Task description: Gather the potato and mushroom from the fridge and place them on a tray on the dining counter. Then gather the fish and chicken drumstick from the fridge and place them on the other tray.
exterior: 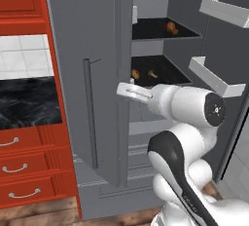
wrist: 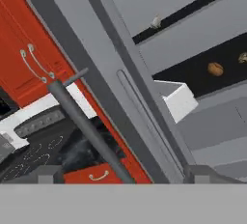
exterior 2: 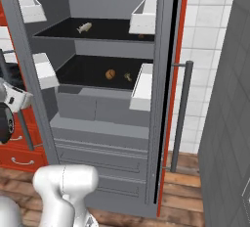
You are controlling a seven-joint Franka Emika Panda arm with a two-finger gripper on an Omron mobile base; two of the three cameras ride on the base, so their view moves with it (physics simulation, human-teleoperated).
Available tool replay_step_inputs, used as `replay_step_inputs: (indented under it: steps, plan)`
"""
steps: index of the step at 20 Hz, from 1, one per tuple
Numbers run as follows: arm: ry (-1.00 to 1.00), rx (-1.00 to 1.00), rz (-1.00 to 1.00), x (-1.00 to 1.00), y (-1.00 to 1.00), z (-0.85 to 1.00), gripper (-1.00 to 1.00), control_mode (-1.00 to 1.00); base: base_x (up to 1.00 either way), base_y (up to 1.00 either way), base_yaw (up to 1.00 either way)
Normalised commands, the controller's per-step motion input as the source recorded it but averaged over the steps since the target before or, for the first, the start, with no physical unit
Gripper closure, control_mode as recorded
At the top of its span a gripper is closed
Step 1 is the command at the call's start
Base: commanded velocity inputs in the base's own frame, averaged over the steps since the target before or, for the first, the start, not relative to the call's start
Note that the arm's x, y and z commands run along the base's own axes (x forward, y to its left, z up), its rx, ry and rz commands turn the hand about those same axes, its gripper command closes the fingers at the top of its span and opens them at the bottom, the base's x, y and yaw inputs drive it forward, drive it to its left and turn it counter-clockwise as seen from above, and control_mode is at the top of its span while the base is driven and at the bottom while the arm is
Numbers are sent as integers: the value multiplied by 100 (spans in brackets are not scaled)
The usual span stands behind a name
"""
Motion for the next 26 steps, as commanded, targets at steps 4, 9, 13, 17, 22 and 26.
replay_step_inputs:
  steps: [4, 9, 13, 17, 22, 26]
  plan:
    - [26, 46, 0, -1, -100, 46, -100, -100, 0, 0, 0]
    - [30, 39, 0, 34, -75, 19, -100, -100, 0, 0, 0]
    - [25, 21, 2, 89, -10, -6, -100, -100, 0, 0, 0]
    - [14, 16, 10, 90, 0, -17, -100, -100, 0, 0, 0]
    - [11, 13, 15, 81, 3, -19, -100, -100, 0, 0, 0]
    - [4, 7, 20, 45, 32, -16, -100, -100, 0, 0, 0]
